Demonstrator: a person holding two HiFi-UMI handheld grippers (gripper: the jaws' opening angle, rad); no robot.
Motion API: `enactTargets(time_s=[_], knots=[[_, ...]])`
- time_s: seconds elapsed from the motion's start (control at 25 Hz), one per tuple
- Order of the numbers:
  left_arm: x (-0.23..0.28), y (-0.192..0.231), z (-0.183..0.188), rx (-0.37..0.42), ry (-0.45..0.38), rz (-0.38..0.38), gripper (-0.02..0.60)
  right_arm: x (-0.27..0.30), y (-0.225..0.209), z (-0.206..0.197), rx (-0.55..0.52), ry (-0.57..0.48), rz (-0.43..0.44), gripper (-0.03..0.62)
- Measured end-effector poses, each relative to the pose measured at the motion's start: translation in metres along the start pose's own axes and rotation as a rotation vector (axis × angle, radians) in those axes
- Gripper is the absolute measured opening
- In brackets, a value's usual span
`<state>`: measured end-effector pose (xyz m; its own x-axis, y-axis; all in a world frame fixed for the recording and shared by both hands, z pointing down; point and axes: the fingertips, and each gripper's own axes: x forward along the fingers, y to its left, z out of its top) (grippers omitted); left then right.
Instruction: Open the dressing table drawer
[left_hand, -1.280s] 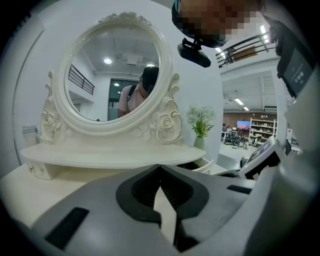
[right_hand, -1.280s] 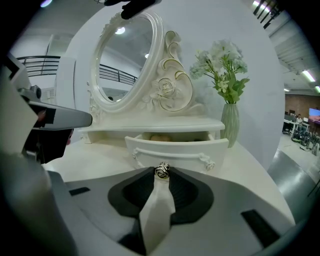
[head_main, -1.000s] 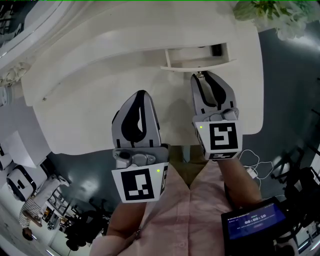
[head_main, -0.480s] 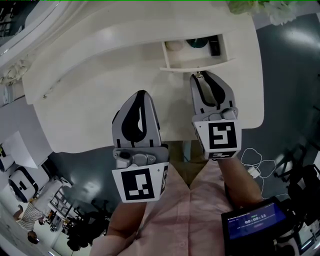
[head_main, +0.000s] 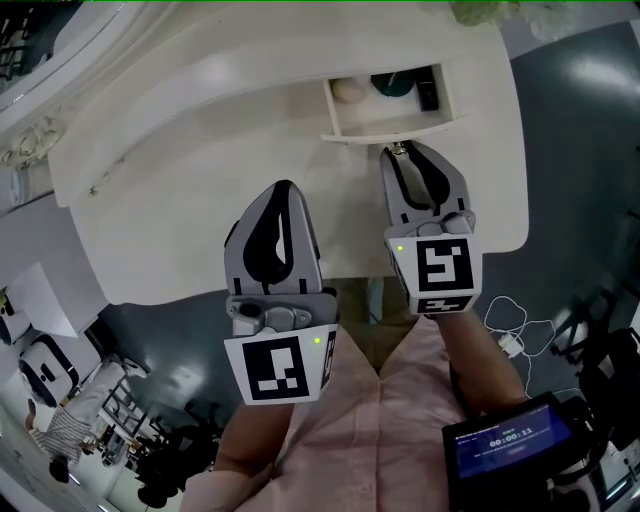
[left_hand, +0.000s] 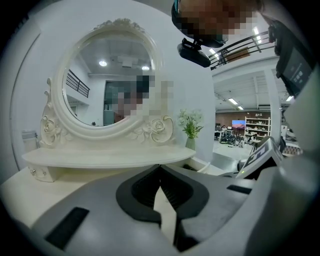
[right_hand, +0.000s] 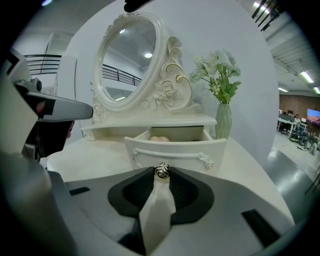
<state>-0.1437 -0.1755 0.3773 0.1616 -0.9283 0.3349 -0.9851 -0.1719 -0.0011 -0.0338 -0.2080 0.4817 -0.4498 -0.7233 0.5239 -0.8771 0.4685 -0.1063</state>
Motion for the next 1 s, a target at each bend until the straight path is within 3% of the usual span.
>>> enactTargets(time_s=[0.48,0.68,1.0], knots=[[-0.009,-0.008,0.02,0.001,-0.055,-0.009,0.021,-0.034,-0.004,0.006,0.004,-0.017,0.002,0.106],[-0.016,-0.01,0.06,0.015,-0.133,-0.008,0.021,-0.06,-0.003,0.064,-0.013,-0.148,-0.008,0.106],[-0.013,-0.007,0.141,0.045,-0.276,0.011,0.021,-0.094,0.017,0.179,-0.067,-0.409,0.067,0.076]])
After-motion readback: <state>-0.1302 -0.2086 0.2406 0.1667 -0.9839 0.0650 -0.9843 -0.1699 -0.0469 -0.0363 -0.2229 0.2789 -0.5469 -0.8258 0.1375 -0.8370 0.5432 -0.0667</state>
